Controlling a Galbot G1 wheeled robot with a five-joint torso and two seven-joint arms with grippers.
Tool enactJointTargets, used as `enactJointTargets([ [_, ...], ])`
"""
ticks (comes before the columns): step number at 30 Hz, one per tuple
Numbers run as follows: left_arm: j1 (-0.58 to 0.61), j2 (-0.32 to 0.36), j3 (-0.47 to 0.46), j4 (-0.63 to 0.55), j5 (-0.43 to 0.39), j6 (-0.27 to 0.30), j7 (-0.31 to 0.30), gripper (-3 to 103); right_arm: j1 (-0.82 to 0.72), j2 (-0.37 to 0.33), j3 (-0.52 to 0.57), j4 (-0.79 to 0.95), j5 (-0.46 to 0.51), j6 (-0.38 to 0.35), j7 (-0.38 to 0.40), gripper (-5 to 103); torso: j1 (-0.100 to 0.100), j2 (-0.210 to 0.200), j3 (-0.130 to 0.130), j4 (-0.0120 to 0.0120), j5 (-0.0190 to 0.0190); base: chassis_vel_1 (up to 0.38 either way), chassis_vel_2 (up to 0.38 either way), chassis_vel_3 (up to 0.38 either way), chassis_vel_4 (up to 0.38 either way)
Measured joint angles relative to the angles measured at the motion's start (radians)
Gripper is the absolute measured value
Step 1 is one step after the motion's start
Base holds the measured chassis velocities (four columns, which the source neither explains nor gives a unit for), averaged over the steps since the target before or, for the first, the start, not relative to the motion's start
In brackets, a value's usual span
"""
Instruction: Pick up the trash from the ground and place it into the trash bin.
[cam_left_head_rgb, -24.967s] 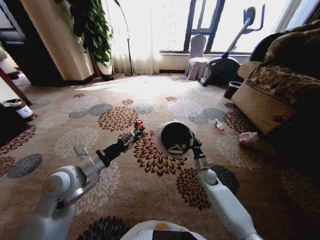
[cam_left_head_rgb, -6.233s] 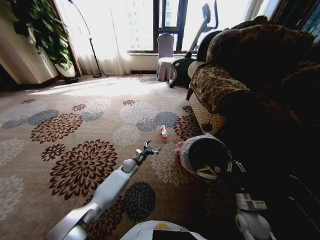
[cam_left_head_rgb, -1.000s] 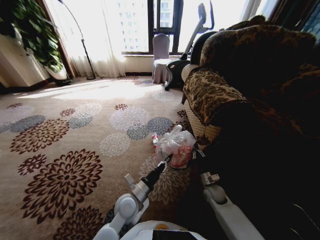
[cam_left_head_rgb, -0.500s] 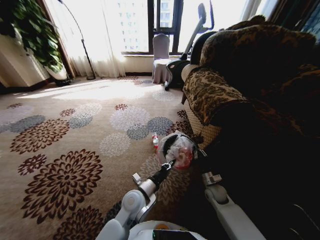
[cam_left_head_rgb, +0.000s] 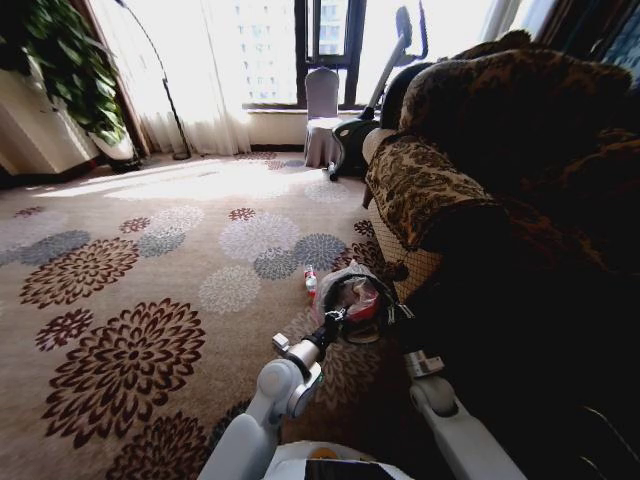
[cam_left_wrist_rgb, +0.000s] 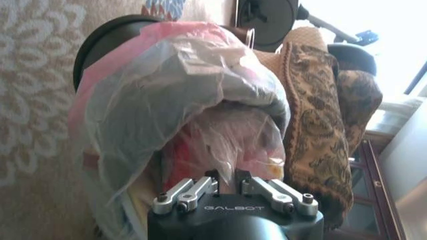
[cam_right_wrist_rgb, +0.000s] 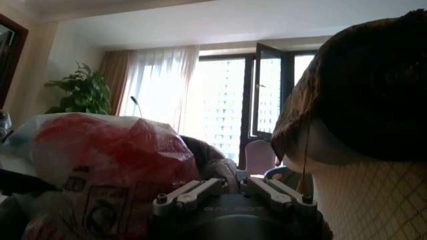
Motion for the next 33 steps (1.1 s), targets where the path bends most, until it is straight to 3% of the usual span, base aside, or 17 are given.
enactJointTargets([
  [1, 0.0, 0.0, 0.0, 0.0, 0.0, 0.0, 0.0, 13, 0.0, 0.0, 0.0, 0.0, 0.0, 0.0, 0.0, 0, 0.0, 0.0, 0.0, 0.0, 0.0, 0.0, 0.0, 0.0, 0.0],
  [4, 0.04, 0.028, 0.019, -0.018, 0.003, 0.035, 0.044, 29, -0.003, -0.002, 0.006, 0.006, 0.0, 0.0, 0.0, 0, 0.0, 0.0, 0.0, 0.0001, -0.0001, 0.0, 0.0, 0.0, 0.0],
  [10, 0.081, 0.054, 0.037, -0.032, 0.035, 0.054, 0.118, 45, -0.004, -0.005, 0.013, 0.011, 0.003, 0.0, 0.0, 0, 0.0, 0.0, 0.0, 0.0001, 0.0, 0.0, 0.0, 0.0, 0.0],
  [14, 0.073, 0.044, 0.051, -0.004, 0.069, 0.007, 0.159, 67, -0.013, -0.006, 0.017, 0.016, 0.003, 0.0, 0.0, 0, 0.0, 0.0, 0.0, 0.0, -0.0001, 0.0, 0.0, 0.0, 0.0],
  [16, 0.075, 0.043, 0.062, 0.0, 0.08, -0.001, 0.171, 67, -0.016, -0.005, 0.017, 0.017, 0.003, 0.0, 0.0, 0, 0.0, 0.0, 0.0, 0.0, -0.0001, 0.0, 0.0, 0.0, 0.0],
  [19, 0.085, 0.037, 0.106, -0.003, 0.154, -0.019, 0.217, 84, -0.024, -0.007, 0.02, 0.027, 0.003, 0.0, 0.0, 0, 0.0, 0.0, 0.0, 0.0001, 0.0, 0.0, 0.0, 0.0, 0.0],
  [20, 0.085, 0.037, 0.106, -0.003, 0.154, -0.019, 0.217, 84, -0.024, -0.007, 0.02, 0.027, 0.003, 0.0, 0.0, 0, 0.0, 0.0, 0.0, 0.0001, 0.0, 0.0, 0.0, 0.0, 0.0],
  [22, 0.093, 0.042, 0.138, -0.003, 0.217, -0.042, 0.258, 93, -0.024, -0.012, 0.022, 0.028, 0.004, 0.0, 0.0, 0, 0.0, 0.0, 0.0, 0.0, -0.0001, 0.0, 0.0, 0.0, 0.0],
  [24, 0.096, 0.031, 0.131, -0.01, 0.218, -0.062, 0.289, 97, -0.025, -0.012, 0.027, 0.03, 0.006, -0.002, 0.0, 0, 0.0, 0.0, 0.0, 0.0, 0.0, 0.0, 0.0, 0.0, 0.0],
  [31, 0.079, 0.032, 0.09, -0.025, 0.168, -0.052, 0.305, 100, -0.031, -0.013, 0.033, 0.028, 0.007, -0.003, 0.0, 0, 0.0, 0.0, 0.0, 0.0, -0.0001, 0.0, 0.0, 0.0, 0.0],
  [33, 0.094, 0.065, 0.117, -0.032, 0.227, -0.044, 0.327, 100, -0.031, -0.009, 0.032, 0.025, 0.007, -0.003, 0.0, 0, 0.0, 0.0, 0.0, -0.0001, 0.0, 0.0, 0.0, 0.0, 0.0],
])
